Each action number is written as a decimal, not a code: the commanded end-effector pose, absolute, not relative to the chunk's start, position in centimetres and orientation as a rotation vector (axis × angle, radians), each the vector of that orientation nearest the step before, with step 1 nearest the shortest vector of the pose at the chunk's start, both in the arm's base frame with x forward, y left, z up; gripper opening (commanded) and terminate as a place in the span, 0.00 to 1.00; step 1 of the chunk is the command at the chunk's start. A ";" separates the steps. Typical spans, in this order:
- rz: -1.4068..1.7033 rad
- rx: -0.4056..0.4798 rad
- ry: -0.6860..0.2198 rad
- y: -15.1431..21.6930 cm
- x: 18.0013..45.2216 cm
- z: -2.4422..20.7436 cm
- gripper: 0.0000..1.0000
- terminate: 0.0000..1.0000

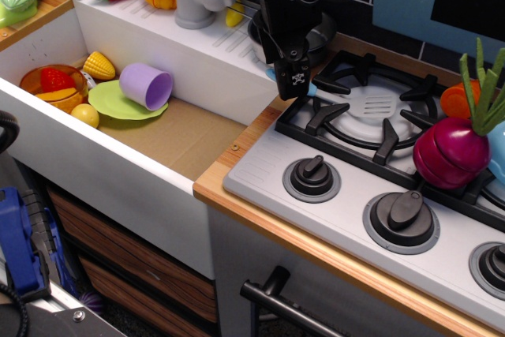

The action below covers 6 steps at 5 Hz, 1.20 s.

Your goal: Put spatula in pan

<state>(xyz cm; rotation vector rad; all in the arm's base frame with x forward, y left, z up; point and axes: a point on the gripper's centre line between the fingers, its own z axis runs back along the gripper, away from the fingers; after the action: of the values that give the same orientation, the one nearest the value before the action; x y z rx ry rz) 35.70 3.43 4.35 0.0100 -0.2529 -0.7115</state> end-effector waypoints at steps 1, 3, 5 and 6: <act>-0.705 0.009 -0.297 3.7 36.8 4.6 0.00 0.00; -0.668 -0.029 -0.315 2.5 36.6 5.4 0.00 0.00; -0.631 -0.164 -0.273 1.3 36.2 9.4 0.00 0.00; -0.537 -0.266 -0.235 -0.6 37.2 10.9 0.00 0.00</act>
<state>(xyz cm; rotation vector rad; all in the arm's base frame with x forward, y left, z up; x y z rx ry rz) 36.87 -1.06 10.12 -0.3143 -0.1508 -0.4799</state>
